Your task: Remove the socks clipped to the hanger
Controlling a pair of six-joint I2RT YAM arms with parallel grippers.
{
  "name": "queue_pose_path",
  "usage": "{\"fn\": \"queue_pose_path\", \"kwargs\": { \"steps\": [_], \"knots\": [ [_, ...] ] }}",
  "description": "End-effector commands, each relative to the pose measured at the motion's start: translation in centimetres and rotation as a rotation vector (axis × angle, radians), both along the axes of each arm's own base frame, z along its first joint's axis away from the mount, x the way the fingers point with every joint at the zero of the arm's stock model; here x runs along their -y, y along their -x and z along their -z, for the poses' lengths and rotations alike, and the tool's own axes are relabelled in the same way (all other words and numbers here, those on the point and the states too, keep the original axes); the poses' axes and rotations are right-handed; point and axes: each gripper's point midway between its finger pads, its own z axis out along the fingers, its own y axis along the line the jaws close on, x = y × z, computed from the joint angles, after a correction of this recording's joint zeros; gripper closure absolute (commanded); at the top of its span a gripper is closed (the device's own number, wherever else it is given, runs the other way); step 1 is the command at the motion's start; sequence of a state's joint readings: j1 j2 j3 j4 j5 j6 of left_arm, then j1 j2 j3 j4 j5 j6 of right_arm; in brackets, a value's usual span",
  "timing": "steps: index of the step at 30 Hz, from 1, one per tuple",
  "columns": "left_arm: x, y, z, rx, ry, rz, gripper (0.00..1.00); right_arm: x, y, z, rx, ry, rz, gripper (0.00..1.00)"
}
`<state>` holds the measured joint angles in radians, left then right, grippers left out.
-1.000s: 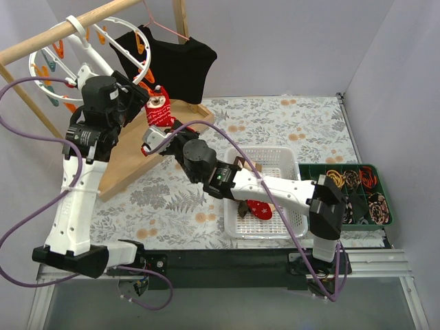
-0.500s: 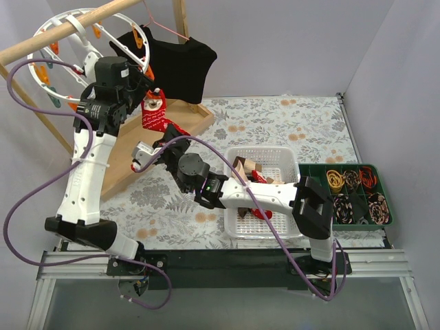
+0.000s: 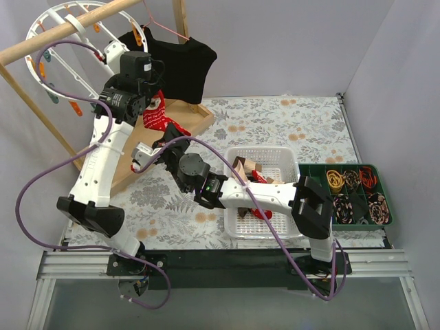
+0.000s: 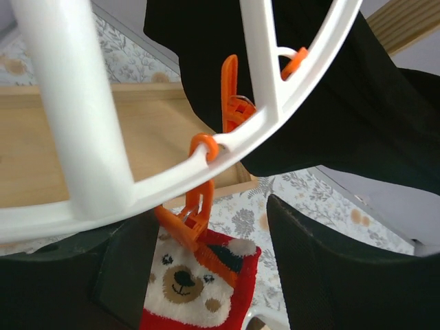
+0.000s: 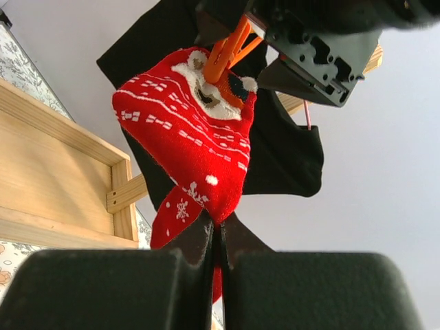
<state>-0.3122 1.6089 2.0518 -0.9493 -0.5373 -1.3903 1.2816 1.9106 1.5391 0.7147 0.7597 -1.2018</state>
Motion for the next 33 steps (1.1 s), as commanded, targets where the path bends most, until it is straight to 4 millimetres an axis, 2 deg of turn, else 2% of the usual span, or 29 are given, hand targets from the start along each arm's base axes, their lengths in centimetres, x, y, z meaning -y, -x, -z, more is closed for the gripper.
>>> {"fn": "queue_pose_path", "kwargs": {
  "steps": [1,5,12,14,15,16,18,20,24,28,33],
  "knots": [
    [-0.8,-0.1,-2.4,0.064,-0.122,-0.052,0.46,0.3,0.4,-2.2,0.03,-0.083,0.004,0.99],
    [-0.9,-0.1,-3.0,0.072,-0.21,-0.056,0.54,0.5,0.5,-2.3,0.03,-0.086,0.002,0.99],
    [-1.5,0.2,-3.7,0.075,-0.323,-0.072,0.58,1.0,0.8,-2.8,0.03,-0.099,-0.007,0.99],
    [-1.8,0.2,-3.3,0.058,-0.348,-0.083,0.63,1.1,0.8,-3.0,0.03,-0.105,-0.007,0.99],
    [-2.0,0.3,-3.3,0.058,-0.356,-0.089,0.7,1.1,0.9,-3.0,0.029,-0.106,-0.008,0.99],
    [-1.9,0.2,-2.9,0.048,-0.364,-0.082,0.7,1.1,0.9,-3.1,0.028,-0.11,-0.01,0.99],
    [-1.8,0.2,-2.9,0.048,-0.368,-0.075,0.71,1.3,1.0,-3.0,0.027,-0.109,-0.007,0.99],
    [-1.7,0.0,-2.8,0.043,-0.378,-0.066,0.79,1.3,1.0,-2.9,0.026,-0.106,-0.009,0.99],
    [-2.1,0.2,-2.6,0.038,-0.398,-0.076,0.86,1.5,1.1,-2.8,0.023,-0.108,-0.008,0.99],
    [-1.9,0.3,-2.5,0.042,-0.387,-0.063,1.0,1.6,1.1,-2.6,0.018,-0.107,-0.005,0.99],
    [-1.0,0.5,-3.1,0.08,-0.325,-0.024,1.0,2.0,1.2,-2.1,0.0,-0.116,-0.002,0.99]
  ]
}}
